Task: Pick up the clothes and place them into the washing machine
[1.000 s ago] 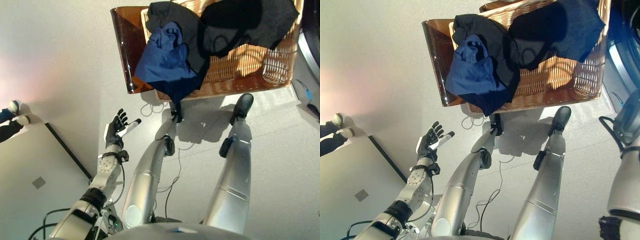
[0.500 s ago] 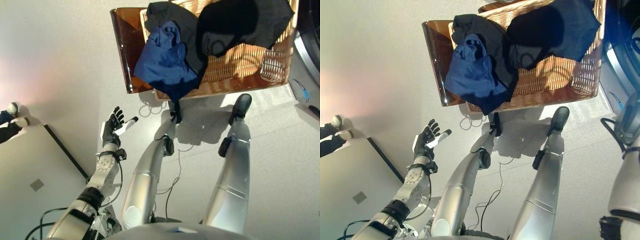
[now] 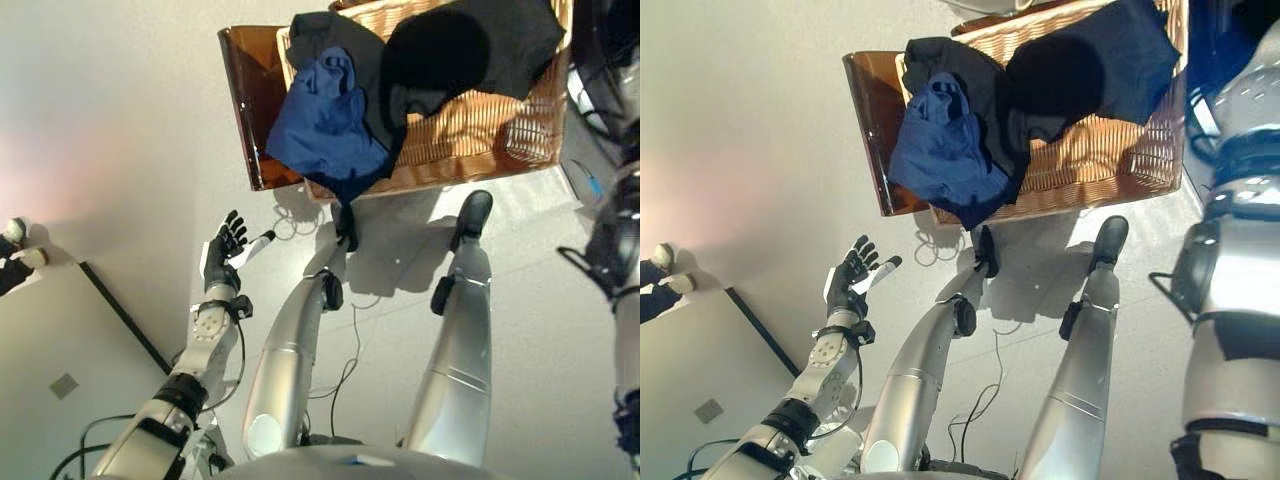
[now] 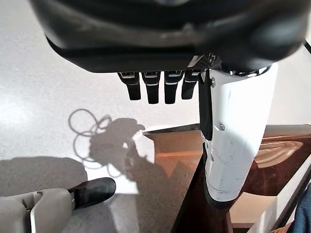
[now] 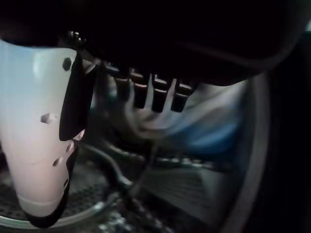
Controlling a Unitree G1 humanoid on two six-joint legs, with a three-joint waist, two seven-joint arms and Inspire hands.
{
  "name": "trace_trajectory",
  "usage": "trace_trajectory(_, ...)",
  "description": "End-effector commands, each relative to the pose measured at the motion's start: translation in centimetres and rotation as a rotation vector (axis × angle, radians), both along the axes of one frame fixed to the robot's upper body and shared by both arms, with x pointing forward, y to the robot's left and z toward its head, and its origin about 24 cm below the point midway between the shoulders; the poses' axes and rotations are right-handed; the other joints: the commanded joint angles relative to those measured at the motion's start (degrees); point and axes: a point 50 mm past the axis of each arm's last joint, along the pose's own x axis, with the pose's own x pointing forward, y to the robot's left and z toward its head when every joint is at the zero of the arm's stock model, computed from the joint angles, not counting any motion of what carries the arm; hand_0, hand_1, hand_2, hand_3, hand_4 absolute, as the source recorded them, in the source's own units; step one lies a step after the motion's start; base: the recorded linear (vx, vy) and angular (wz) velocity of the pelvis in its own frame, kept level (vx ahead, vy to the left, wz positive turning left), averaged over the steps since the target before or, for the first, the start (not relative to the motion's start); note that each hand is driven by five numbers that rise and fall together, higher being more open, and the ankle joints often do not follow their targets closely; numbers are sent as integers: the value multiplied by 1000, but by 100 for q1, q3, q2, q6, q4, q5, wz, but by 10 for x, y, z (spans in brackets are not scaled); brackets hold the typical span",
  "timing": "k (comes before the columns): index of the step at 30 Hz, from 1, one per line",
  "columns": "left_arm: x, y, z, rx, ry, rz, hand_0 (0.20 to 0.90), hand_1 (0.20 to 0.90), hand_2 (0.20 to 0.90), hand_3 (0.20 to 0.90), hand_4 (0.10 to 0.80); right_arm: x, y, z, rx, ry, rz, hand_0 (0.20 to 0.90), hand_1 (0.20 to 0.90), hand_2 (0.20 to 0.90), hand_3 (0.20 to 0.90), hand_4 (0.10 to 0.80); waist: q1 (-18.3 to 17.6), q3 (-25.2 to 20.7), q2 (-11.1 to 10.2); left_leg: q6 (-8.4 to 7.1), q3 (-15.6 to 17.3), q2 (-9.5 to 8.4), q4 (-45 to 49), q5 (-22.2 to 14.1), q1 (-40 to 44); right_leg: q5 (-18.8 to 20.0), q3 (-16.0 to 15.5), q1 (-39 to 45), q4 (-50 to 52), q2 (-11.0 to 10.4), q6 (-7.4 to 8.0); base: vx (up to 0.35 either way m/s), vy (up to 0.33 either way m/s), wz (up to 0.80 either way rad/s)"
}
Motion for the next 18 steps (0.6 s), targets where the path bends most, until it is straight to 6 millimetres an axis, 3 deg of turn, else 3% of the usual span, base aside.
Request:
trace_trajectory(1,-22,29,-21,63,74,101,900,900,900,900,800,-4,7,-18,-233,25,-82,900,900,900,900,800,265,-643,-1,-690,-214,264,-278,-490,469,-46,9,147,68,-87,17,0,0,0)
trace_trajectory(4,-21,26,-20,64,68,89,900,900,900,900,800,6,21,-43,-228,73,-41,900,900,900,900,800,243,-603,-42,-682,-221,241,-305,-485,556,15,-34,301,-42,-80,25,0,0,0)
trace_trajectory(12,-21,26,-20,66,64,92,900,900,900,900,800,14,42,-76,-241,125,18,900,900,900,900,800,243,-577,-66,-669,-239,233,-249,-508,645,75,-67,498,-163,-88,18,-10,10,1)
trace_trajectory(17,-26,27,-33,109,137,99,900,900,900,900,800,15,64,-117,-322,218,62,900,900,900,900,800,141,-599,-228,-687,-225,259,-243,-528,933,118,-147,875,-277,-75,-1,-1,0,-1)
trace_trajectory(18,-26,27,-33,110,139,99,900,900,900,900,800,15,64,-117,-322,221,61,900,900,900,900,800,138,-594,-226,-688,-226,259,-250,-527,951,119,-150,896,-286,-74,-1,3,-2,-11)
